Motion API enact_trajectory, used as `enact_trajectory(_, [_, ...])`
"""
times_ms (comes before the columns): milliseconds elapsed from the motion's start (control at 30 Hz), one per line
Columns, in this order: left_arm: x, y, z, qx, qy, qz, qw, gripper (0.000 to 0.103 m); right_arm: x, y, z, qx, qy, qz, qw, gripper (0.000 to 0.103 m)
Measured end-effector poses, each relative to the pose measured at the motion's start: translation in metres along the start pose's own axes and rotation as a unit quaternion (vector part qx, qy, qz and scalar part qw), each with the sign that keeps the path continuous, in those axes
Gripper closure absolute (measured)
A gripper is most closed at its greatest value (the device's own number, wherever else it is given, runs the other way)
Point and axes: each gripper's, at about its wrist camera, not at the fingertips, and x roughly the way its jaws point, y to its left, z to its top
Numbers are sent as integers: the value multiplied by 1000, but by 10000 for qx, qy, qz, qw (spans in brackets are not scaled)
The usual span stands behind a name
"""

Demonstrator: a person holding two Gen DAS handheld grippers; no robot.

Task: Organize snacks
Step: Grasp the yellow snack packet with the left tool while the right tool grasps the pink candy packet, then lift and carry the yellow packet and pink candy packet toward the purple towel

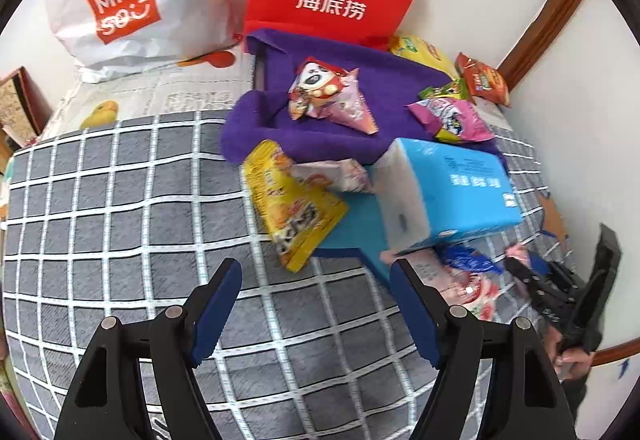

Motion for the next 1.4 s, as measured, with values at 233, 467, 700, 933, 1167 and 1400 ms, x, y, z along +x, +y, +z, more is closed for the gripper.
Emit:
enact_trajectory(233, [16,-4,0,118,-245,228,9994,28,-2,-2,-6,-8,-108,-62,9999,60])
enact_trajectory(467, [43,-3,12,146,-659,540,9963,28,-1,3,-7,-93,-93,-167,9998,59])
enact_trajectory(700, [65,3,16,50,-700,497,9963,30,0,-1,-7,-71,-98,-117,9999,58])
enact_trajectory(933, [58,10,12,-85,-849,224,9961,53,2,7,-7,-255,-71,-276,9993,55])
enact_trajectory(1167, [35,12,5,-187,-1139,43,9933,55,3,9,-8,-267,-83,-187,9994,55])
enact_trajectory(1400, [9,11,1,-233,-1469,-383,9881,55,1,3,-7,-168,-138,86,9997,59])
